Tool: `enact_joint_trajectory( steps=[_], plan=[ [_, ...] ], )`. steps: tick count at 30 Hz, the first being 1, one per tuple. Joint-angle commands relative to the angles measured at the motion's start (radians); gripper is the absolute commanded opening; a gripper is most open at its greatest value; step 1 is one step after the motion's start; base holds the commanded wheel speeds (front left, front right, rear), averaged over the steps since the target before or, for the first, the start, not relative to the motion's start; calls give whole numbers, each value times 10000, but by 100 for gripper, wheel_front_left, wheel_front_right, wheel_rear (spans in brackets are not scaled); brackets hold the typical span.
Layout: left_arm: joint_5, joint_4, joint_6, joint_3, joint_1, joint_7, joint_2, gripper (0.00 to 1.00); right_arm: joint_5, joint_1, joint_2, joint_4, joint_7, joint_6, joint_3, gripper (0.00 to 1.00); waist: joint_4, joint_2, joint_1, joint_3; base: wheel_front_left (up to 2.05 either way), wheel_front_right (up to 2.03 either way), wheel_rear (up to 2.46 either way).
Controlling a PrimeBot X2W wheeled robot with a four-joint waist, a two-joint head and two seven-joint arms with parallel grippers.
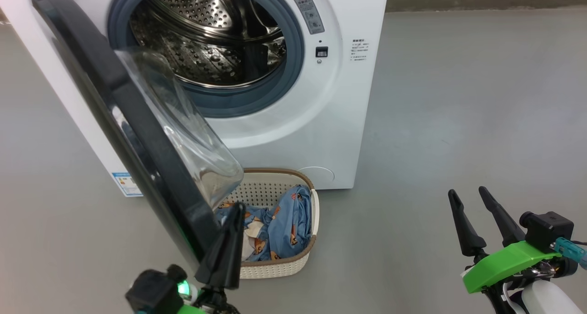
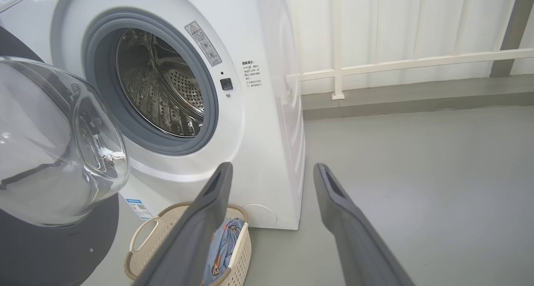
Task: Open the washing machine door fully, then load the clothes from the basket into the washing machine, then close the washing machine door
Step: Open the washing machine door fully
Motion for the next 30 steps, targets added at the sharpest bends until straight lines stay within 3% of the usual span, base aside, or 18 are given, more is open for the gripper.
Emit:
enact_joint_trajectory(
  steps=[1, 16, 30],
  plan=[
    [-158, 114, 45, 203, -369, 43, 46, 0, 138, -300, -82, -173, -124, 46, 251, 100, -79, 0, 0, 46, 0, 0, 0],
    [-598, 2320, 421, 438, -847, -42, 45, 0, 175, -355, -85, -141, -124, 46, 218, 100, -433, 0, 0, 187, 0, 0, 0],
    [-784, 2734, 676, 856, -992, -368, 115, 0, 185, -268, -83, -95, -124, 46, 225, 100, 27, 0, 0, 120, 0, 0, 0]
  ],
)
